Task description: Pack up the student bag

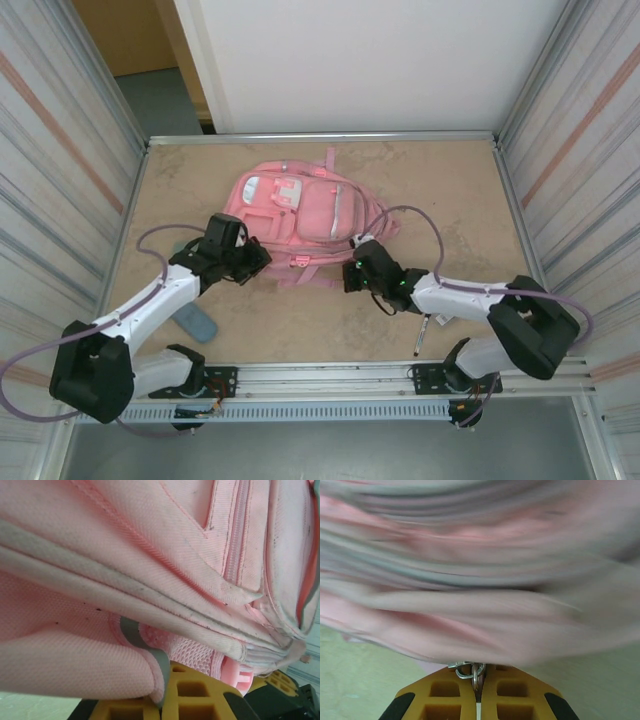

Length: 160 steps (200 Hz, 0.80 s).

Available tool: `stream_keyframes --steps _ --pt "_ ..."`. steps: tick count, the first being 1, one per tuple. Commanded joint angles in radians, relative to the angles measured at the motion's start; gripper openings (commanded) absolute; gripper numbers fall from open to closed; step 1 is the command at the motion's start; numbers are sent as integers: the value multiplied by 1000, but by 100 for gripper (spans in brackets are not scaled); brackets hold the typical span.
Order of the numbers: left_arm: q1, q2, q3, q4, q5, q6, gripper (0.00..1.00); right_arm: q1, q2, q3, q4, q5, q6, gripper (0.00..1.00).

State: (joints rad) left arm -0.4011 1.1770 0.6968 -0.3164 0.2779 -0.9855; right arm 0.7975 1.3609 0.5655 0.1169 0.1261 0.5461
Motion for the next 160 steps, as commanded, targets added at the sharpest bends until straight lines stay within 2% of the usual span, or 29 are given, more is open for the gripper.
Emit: stream_keyframes --steps 1,30,51,69,91,108,116,136,160 --pt "54 21 42 -34 13 100 0 -91 -97 -37 -125 -10 -4 0" --pt "68 95 107 -41 11 188 0 -103 -164 -52 -161 -19 -91 0" --pt "117 195 185 -63 33 232 0 -110 -196 -46 -170 -106 -103 0" --pt "161 319 281 -64 88 284 0 -72 -199 -38 -146 -173 -151 0" --pt "189 443 403 -86 70 347 0 -9 -168 29 -180 -196 -209 0" --pt "191 523 487 -58 90 454 21 30 -127 77 -167 -218 -216 0" --pt "192 565 555 -121 93 519 30 44 -100 94 -144 -223 -210 0" --pt "206 582 653 -290 56 558 37 65 -26 189 -145 -291 -161 0" --pt "201 424 503 -282 56 459 49 111 55 270 -123 -305 -162 0"
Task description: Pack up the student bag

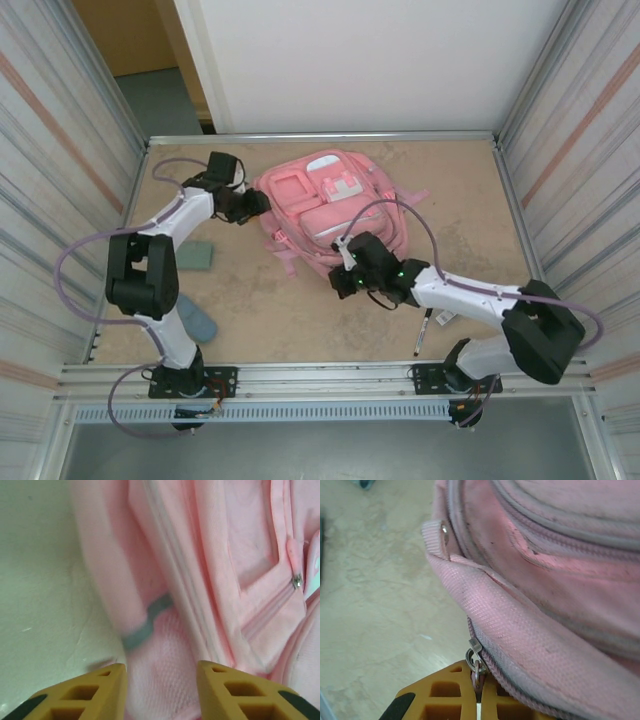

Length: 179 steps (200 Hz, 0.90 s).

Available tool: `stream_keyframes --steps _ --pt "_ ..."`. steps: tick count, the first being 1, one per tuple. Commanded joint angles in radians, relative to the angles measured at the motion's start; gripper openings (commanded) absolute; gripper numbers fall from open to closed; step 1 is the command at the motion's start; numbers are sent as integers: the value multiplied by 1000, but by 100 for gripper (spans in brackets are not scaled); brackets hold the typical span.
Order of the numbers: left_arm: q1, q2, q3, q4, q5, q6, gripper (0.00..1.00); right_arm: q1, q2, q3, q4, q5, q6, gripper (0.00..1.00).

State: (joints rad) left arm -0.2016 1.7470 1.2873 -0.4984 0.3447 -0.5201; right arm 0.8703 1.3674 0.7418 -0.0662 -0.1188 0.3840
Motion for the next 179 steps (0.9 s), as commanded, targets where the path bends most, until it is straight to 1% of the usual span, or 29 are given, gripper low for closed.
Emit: stream_keyframes --steps 1,12,23,36,54,68,81,94,108,126,136,143,150,155,158,159,161,174,179 --pt "1 -154 -95 -101 -11 -12 50 39 52 95 63 -61 1 0" --pt "-9 -240 -197 -105 -5 -67 53 46 101 121 77 -77 5 0" --pt "-40 -340 -294 -90 -19 -134 58 56 149 165 56 -103 0 0" --pt "-106 -434 -390 -36 -40 -211 63 78 193 195 54 -122 -21 0" --pt "-193 -502 -487 49 -62 -334 64 96 241 218 68 -158 -38 0" --pt "-245 -515 -540 136 -88 -423 65 101 266 239 57 -181 -32 0" --pt "-292 -508 -566 206 -146 -494 64 103 274 230 76 -196 -21 0" --pt "-323 -475 -562 250 -187 -524 64 104 281 224 92 -213 -16 0" --pt "-348 -435 -544 279 -218 -554 64 105 293 237 70 -214 -11 0" --pt "-376 -403 -542 328 -287 -576 61 108 292 229 81 -216 16 0" --pt "-383 -392 -548 364 -336 -577 56 118 299 222 84 -201 21 0" --pt "-384 -382 -555 392 -357 -574 48 130 303 227 70 -177 18 0" --pt "-382 -369 -559 413 -364 -573 36 141 310 231 53 -160 19 0" --pt "-379 -360 -558 418 -362 -574 24 145 312 234 43 -157 28 0" --pt "-378 -356 -556 420 -359 -572 20 146 312 236 39 -156 36 0" --pt "-378 -354 -554 421 -358 -572 20 147 311 236 38 -157 39 0" --pt "-377 -352 -554 423 -355 -570 16 148 311 233 37 -158 45 0" --pt "-377 -343 -539 418 -352 -527 1 147 301 217 35 -164 81 0" --pt "-376 -343 -527 400 -365 -512 0 147 295 211 25 -161 86 0"
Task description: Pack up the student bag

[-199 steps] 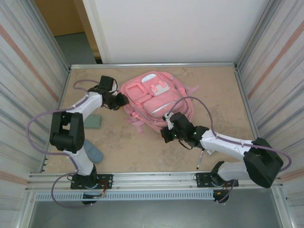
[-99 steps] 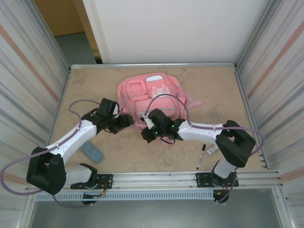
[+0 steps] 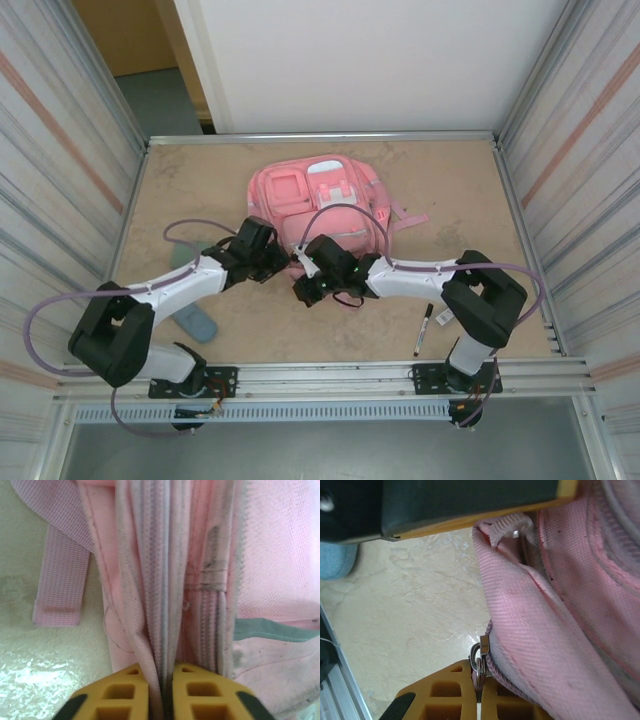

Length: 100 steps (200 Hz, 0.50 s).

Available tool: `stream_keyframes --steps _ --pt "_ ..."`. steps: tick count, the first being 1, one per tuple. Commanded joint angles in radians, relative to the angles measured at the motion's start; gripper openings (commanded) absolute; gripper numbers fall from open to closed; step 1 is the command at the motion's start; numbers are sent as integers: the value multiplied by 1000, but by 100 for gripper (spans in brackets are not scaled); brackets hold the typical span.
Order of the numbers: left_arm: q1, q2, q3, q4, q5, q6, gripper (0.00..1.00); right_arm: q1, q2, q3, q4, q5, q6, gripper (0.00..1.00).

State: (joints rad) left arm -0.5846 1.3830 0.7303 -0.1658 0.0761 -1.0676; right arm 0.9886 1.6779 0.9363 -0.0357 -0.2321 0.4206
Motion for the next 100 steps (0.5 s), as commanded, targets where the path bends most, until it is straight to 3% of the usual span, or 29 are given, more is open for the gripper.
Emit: stream_keyframes --steps 1,46,70,100 --pt "7 20 33 60 -99 38 0 28 -18 15 -8 -48 50 0" --pt "95 -37 83 -66 -107 197 0 -4 -133 -46 -257 64 48 0" --pt "178 -28 135 -158 -53 277 0 -74 -209 -85 -376 76 49 0" --pt "248 -2 160 -157 8 405 0 -176 -295 -156 -414 74 16 0"
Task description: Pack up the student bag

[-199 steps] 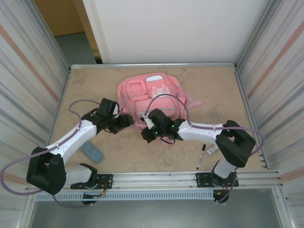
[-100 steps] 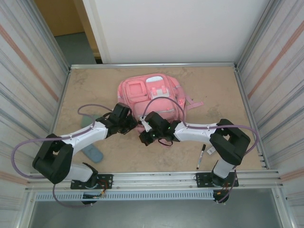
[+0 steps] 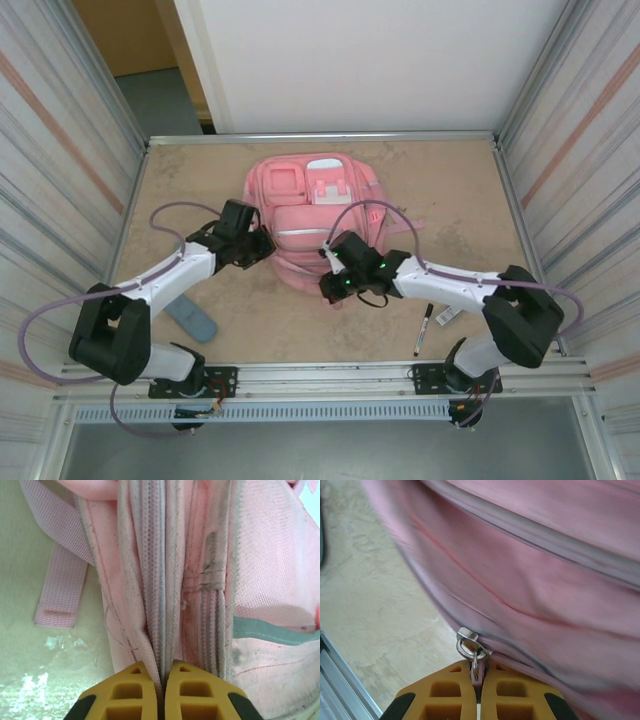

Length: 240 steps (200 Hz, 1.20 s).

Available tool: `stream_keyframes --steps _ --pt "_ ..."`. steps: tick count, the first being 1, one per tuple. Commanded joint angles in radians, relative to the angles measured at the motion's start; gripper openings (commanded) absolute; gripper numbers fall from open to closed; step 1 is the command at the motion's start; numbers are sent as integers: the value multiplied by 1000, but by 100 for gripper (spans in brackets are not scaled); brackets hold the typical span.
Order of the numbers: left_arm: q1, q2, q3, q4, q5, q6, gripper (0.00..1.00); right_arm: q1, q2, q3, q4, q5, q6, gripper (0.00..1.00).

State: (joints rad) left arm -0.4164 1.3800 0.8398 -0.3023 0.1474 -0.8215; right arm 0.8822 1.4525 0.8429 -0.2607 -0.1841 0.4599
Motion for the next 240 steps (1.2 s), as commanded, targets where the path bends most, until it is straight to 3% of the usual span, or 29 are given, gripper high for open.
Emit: stream_keyframes --steps 1,37,78,93,106,118,145,164,198,240 --pt "83 3 52 -20 -60 162 0 -72 -70 -64 -191 27 -25 0" --pt "213 152 184 -58 160 237 0 -108 -85 -68 -187 -19 -90 0" --pt "291 332 338 -101 147 296 0 -48 8 28 -128 -50 -98 0" --pt "297 321 336 -80 159 283 11 -11 66 98 -102 -57 -99 0" --pt "295 272 306 -76 181 257 30 15 116 169 -100 -57 -91 0" --pt "287 197 257 -78 188 240 41 32 151 208 -65 -80 -78 0" --pt "247 11 132 -188 132 179 53 49 218 292 -44 -141 -66 0" --pt "199 -107 30 -216 156 119 55 52 243 314 -20 -175 -61 0" --pt "53 -276 -124 -168 49 -84 60 61 275 344 5 -223 -43 0" --pt "19 -225 -161 -51 67 -180 60 91 277 324 67 -245 -23 0"
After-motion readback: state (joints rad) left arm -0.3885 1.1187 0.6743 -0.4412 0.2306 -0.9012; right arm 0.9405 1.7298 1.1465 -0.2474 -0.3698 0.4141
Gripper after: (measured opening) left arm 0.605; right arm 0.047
